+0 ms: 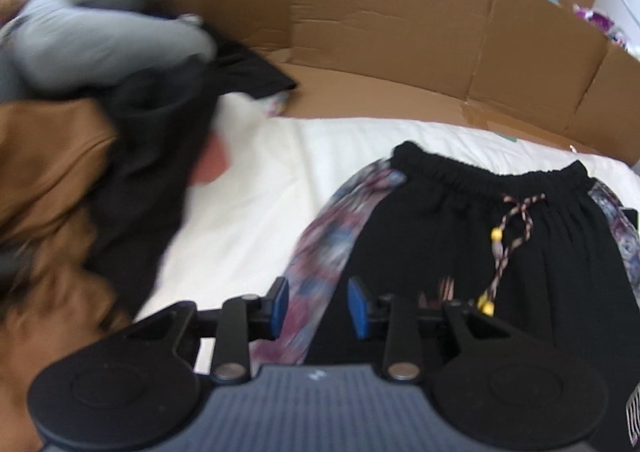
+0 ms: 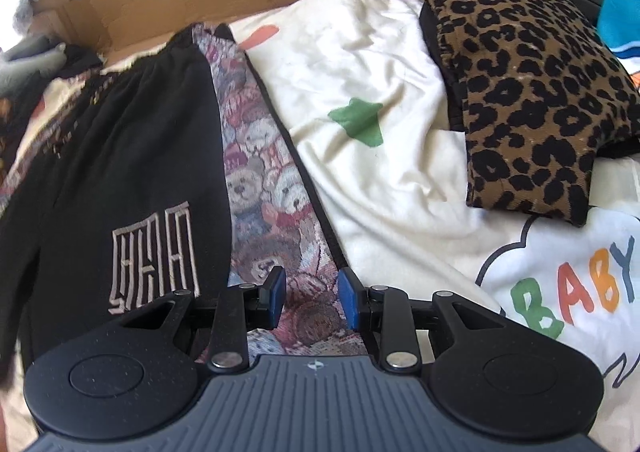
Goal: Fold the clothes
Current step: 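Move the left tool to the bear-print side edge of the pants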
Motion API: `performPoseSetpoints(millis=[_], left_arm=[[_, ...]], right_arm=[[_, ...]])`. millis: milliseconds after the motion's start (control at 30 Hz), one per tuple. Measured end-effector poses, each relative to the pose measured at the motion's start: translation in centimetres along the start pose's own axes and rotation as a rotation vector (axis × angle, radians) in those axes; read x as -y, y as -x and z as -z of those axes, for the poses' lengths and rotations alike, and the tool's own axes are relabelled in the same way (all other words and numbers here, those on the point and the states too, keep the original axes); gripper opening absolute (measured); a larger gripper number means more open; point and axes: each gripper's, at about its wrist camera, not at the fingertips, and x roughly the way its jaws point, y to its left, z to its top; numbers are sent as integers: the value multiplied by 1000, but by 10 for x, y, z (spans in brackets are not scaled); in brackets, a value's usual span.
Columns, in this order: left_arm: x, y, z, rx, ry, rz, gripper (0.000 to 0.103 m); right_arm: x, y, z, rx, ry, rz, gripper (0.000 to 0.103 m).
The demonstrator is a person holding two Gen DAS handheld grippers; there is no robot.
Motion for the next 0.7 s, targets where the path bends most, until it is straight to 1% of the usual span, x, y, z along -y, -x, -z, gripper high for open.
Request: performPoseSetpoints(millis=[133, 267, 400, 433, 467, 567, 633, 700], left_arm=[[-28, 31, 25, 2, 37, -16, 34], [-45, 50, 52, -5, 58, -19, 33], [-65, 65, 78, -12, 113, -34, 33], [-72, 69, 85, -8, 127, -46, 32], [-77, 73, 93, 3, 142, -61, 28], [-92, 86, 125, 18, 214, -109, 28], [-100, 91, 147, 10, 270, -132, 28], [-107, 92, 162, -6, 295, -148, 28]], right_arm=[[-11, 10, -4, 29, 29, -13, 36], [-22, 19, -4, 50, 42, -12, 36], [-34, 27, -8, 59, 85, 6, 37], [-36, 30, -10, 62, 87, 12, 37], [-38, 32, -13, 60, 82, 15, 37], [-42, 40, -21, 48, 64, 15, 37], [-45, 45, -24, 49, 67, 16, 38], [-46, 49, -26, 54, 69, 21, 39]])
